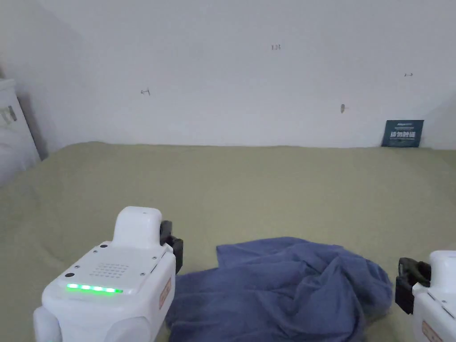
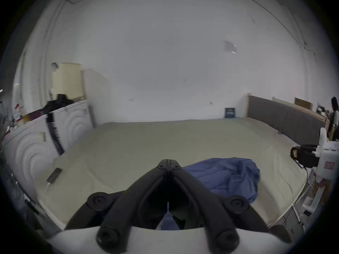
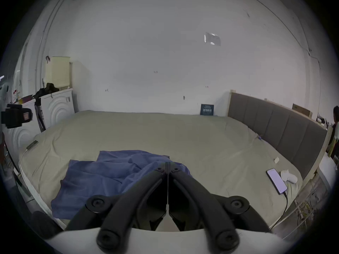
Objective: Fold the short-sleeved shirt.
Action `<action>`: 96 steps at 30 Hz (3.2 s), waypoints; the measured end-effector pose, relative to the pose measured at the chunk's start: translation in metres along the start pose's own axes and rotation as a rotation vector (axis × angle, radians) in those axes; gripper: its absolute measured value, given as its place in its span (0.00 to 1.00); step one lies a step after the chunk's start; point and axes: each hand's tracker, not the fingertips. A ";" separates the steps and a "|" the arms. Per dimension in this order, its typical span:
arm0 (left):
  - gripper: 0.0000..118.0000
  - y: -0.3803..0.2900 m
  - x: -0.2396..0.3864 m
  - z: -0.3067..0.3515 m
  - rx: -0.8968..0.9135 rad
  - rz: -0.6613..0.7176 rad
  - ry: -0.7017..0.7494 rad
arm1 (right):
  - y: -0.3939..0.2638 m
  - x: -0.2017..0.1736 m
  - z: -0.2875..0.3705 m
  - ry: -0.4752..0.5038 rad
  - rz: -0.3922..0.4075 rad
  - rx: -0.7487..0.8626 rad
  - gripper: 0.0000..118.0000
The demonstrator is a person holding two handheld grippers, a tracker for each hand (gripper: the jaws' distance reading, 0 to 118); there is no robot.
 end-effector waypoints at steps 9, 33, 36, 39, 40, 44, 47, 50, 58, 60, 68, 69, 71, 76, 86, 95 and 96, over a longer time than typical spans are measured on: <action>0.00 -0.008 -0.043 0.007 -0.028 0.029 0.027 | 0.003 -0.028 0.014 0.013 0.039 0.063 0.01; 0.82 -0.123 -0.029 -0.293 -0.821 -0.118 -0.046 | -0.036 0.009 -0.086 -0.019 0.031 -0.143 0.01; 0.48 -0.118 -0.024 -0.278 -0.794 -0.083 -0.073 | -0.040 0.019 -0.093 -0.028 0.020 -0.169 0.01; 0.00 -0.110 -0.013 -0.264 -0.747 -0.115 -0.070 | -0.043 0.034 -0.104 -0.044 0.021 -0.201 0.01; 0.00 -0.106 -0.012 -0.261 -0.720 -0.104 -0.108 | -0.043 0.040 -0.109 -0.049 0.026 -0.218 0.01; 0.00 -0.095 -0.008 -0.255 -0.745 -0.110 -0.111 | -0.035 0.066 -0.138 -0.093 0.022 -0.264 0.01; 0.00 -0.094 -0.013 -0.257 -0.752 -0.079 -0.117 | -0.029 0.086 -0.172 -0.088 -0.010 -0.320 0.01; 0.00 -0.097 -0.017 -0.260 -0.761 -0.064 -0.123 | -0.027 0.104 -0.211 -0.056 -0.086 -0.434 0.01; 0.00 -0.103 -0.020 -0.267 -0.772 -0.046 -0.136 | -0.063 0.114 -0.276 0.043 -0.220 -0.744 0.91; 0.00 -0.103 -0.020 -0.267 -0.771 -0.045 -0.137 | -0.074 0.111 -0.286 0.027 -0.224 -0.728 0.92; 0.00 -0.107 -0.023 -0.270 -0.766 -0.025 -0.127 | -0.071 0.088 -0.275 -0.009 -0.063 -0.719 0.02; 0.00 -0.103 -0.025 -0.269 -0.768 -0.021 -0.127 | -0.064 0.091 -0.270 0.010 -0.063 -0.679 0.02; 0.00 -0.093 -0.028 -0.261 -0.752 -0.020 -0.115 | -0.048 0.100 -0.264 -0.009 -0.079 -0.645 0.02; 0.00 -0.035 -0.059 -0.227 -0.623 0.049 -0.086 | 0.013 0.116 -0.220 0.001 -0.067 -0.498 0.02; 0.00 0.097 -0.103 -0.147 -0.369 -0.007 0.059 | 0.135 0.120 -0.124 0.044 -0.065 -0.265 0.02; 0.00 0.195 -0.099 -0.137 -0.221 -0.032 0.134 | 0.224 0.121 -0.116 -0.012 -0.082 -0.126 0.02; 0.00 0.205 -0.097 -0.141 -0.212 -0.032 0.139 | 0.234 0.121 -0.120 -0.020 -0.076 -0.117 0.02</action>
